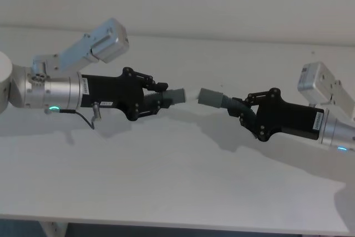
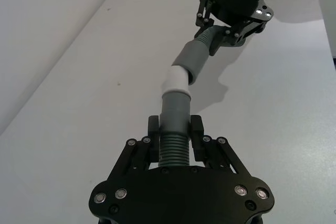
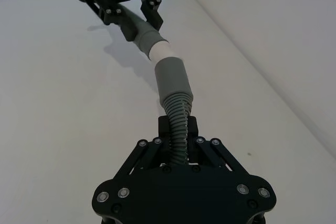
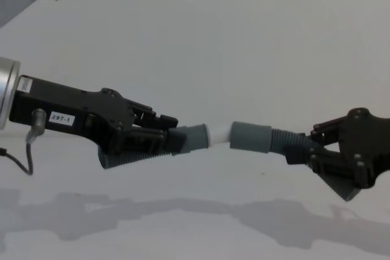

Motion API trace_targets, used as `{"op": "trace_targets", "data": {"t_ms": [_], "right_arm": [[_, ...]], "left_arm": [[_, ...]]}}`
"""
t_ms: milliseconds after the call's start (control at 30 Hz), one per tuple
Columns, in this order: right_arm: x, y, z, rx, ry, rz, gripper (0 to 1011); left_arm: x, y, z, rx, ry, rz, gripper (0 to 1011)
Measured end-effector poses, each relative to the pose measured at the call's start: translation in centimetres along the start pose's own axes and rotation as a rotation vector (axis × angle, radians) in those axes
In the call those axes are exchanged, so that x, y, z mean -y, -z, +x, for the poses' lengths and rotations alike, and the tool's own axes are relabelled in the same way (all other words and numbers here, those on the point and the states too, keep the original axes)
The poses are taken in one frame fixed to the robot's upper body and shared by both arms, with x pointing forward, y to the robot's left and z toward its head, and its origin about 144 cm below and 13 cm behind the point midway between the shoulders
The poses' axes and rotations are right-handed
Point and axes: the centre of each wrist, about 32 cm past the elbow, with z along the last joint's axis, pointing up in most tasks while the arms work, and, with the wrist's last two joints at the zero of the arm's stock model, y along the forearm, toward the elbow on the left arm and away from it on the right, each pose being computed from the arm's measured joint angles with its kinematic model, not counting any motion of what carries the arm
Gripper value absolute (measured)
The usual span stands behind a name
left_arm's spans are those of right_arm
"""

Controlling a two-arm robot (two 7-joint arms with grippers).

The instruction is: Use both hands to pick up one end of the pipe from the table, align the ends, and insert them.

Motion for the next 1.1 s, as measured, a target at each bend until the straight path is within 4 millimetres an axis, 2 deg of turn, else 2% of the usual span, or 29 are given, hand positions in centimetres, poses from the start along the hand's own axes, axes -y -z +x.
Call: {"op": "trace_targets", "data": {"t_ms": [1100], "right_arm": [[-0.24,-0.30,0.44,-0.039,0.013,0.018,171]], "left_arm": [[0.46,-0.64,-0.28,0.023,0.037,0.021,340]]}}
